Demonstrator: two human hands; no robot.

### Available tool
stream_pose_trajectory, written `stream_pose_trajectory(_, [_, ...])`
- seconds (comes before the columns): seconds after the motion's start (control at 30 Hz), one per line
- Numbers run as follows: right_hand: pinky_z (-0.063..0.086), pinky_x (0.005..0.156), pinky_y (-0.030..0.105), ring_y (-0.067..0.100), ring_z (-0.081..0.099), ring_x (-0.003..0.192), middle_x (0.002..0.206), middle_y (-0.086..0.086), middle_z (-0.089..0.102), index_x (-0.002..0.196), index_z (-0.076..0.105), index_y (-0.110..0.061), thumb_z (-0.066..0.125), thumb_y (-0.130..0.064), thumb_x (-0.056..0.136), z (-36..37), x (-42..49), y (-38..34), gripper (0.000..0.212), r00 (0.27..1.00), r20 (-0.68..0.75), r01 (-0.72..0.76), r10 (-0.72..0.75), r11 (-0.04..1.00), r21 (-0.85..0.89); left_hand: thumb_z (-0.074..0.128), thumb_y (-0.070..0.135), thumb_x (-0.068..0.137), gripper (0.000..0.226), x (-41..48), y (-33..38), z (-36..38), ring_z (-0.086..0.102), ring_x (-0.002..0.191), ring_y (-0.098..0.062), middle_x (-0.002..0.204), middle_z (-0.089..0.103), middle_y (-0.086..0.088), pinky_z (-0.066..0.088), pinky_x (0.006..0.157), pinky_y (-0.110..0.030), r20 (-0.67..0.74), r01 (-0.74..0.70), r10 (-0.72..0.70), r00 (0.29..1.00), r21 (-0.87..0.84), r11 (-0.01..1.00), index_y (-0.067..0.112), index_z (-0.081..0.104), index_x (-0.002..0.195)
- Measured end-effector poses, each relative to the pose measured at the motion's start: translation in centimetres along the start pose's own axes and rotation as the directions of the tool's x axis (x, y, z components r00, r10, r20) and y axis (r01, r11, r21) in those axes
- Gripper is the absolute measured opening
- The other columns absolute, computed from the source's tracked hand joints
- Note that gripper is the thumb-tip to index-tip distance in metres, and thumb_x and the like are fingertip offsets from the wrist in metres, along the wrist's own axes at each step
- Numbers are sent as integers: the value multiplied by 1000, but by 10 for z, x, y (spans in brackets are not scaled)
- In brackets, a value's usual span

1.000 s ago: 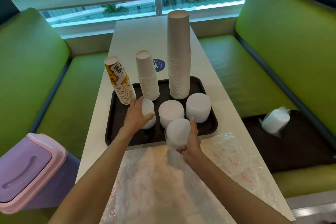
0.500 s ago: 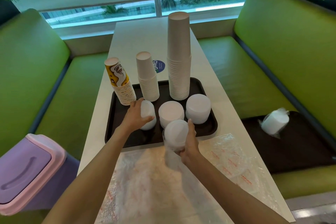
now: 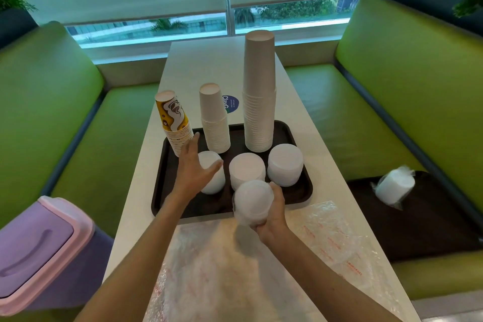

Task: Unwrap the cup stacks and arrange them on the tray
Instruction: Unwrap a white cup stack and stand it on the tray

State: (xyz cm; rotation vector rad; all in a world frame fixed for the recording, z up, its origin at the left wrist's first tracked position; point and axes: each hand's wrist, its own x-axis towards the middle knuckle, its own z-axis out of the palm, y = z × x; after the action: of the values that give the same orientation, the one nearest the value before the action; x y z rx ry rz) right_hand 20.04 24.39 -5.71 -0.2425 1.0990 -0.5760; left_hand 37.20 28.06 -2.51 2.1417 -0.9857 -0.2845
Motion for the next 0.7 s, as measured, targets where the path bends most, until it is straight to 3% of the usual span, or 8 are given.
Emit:
stream_pose_trajectory(0.1, [53, 71, 43, 33, 60, 96, 107, 12, 63, 123, 57, -18, 58, -45, 85, 3, -4, -1, 47, 999, 37, -6, 3, 996, 84, 67, 17, 87, 52, -37, 27, -1, 51, 118, -19, 135, 49, -5, 47, 92, -28, -188, -119, 86, 978, -172, 978, 16, 47, 135])
stream_pose_trajectory(0.2, [52, 66, 39, 31, 60, 87, 101, 15, 63, 121, 57, -12, 56, -42, 86, 6, -11, 2, 46, 997, 75, -16, 5, 989, 148, 66, 19, 88, 33, -79, 39, 10, 56, 92, -5, 120, 54, -2, 47, 74, -9, -134, -187, 167, 977, -150, 971, 13, 61, 120])
stream_pose_trajectory(0.27, [50, 65, 37, 30, 60, 84, 95, 14, 62, 120, 56, -11, 53, -40, 88, 6, -15, 6, 43, 994, 106, -14, -5, 985, 174, 67, 27, 86, 38, -100, 37, 22, 57, 96, -6, 117, 54, 0, 49, 81, -11, -105, -222, 208, 972, -145, 964, 12, 61, 121])
stream_pose_trajectory(0.33, [50, 64, 37, 30, 60, 87, 98, 14, 62, 127, 54, -11, 53, -40, 88, 7, -18, 10, 48, 992, 125, -10, -14, 982, 189, 62, 32, 84, 46, -113, 32, 31, 55, 104, -11, 117, 54, -3, 51, 88, -22, -114, -215, 201, 973, -129, 968, 9, 59, 124])
stream_pose_trajectory(0.43, [49, 60, 35, 29, 59, 83, 95, 15, 61, 131, 51, -9, 49, -37, 89, 10, -21, 14, 50, 989, 147, 8, -36, 982, 189, 67, 22, 86, 43, -121, 28, 36, 55, 107, -18, 119, 56, -8, 55, 87, -36, -158, -191, 172, 972, -114, 975, 7, 59, 126])
stream_pose_trajectory(0.7, [48, 63, 37, 28, 56, 84, 94, 13, 57, 122, 48, -16, 48, -40, 92, 13, -30, 22, 38, 986, 164, -10, -20, 983, 181, 65, 15, 89, 36, -127, 22, 35, 57, 107, -20, 122, 57, -8, 56, 86, -37, -197, -160, 143, 970, -72, 984, 12, 60, 124])
